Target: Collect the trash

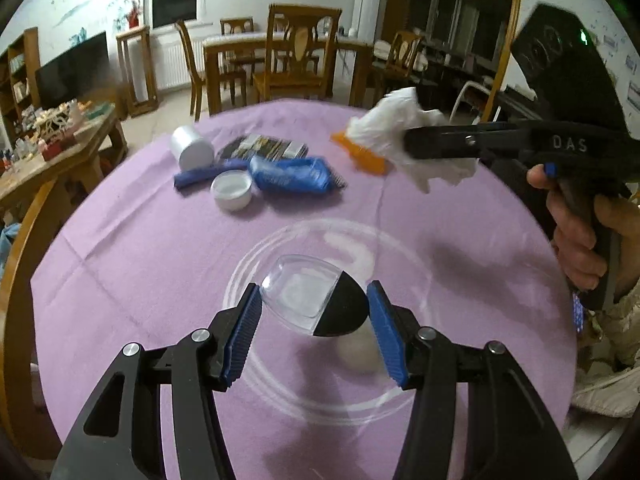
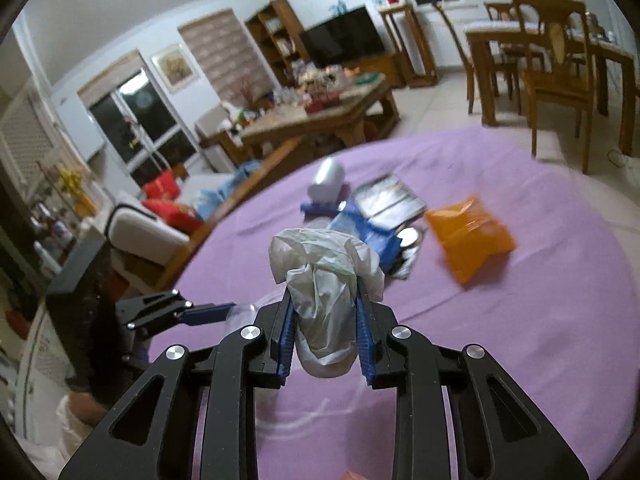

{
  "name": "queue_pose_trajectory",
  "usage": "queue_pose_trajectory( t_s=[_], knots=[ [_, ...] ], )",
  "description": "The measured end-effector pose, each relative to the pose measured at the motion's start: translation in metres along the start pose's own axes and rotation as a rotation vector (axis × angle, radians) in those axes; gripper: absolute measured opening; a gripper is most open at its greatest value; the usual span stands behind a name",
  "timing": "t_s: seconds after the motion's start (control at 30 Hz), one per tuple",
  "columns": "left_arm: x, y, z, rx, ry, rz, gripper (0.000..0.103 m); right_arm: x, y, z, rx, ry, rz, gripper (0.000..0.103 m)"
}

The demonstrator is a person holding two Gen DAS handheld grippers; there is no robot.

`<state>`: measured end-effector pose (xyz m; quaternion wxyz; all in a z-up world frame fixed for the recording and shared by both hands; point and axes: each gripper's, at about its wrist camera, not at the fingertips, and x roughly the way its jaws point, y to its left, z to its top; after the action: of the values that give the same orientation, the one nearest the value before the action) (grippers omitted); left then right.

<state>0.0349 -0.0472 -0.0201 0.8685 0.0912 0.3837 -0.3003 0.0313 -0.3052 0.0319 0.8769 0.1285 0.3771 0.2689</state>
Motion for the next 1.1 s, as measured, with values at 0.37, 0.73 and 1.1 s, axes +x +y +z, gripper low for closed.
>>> queue_pose_trajectory(
  t_s=[0.37,0.73,1.1],
  knots=[
    [-0.004,-0.067,0.061,0.035,-0.183,-0.084,0.054,-0.118,-0.069,-0.006,0.088,-0.19,-0.079,0.026],
    [0.047,-0.178,0.117,0.135,-0.203,-0.275,0.054,-0.231,-0.161,-0.049,0.21,-0.333,-0.205,0.026],
    [0.112,-0.295,0.146,0.243,-0.133,-0.47,0.054,-0.325,-0.266,-0.116,0.378,-0.434,-0.378,0.026]
  ],
)
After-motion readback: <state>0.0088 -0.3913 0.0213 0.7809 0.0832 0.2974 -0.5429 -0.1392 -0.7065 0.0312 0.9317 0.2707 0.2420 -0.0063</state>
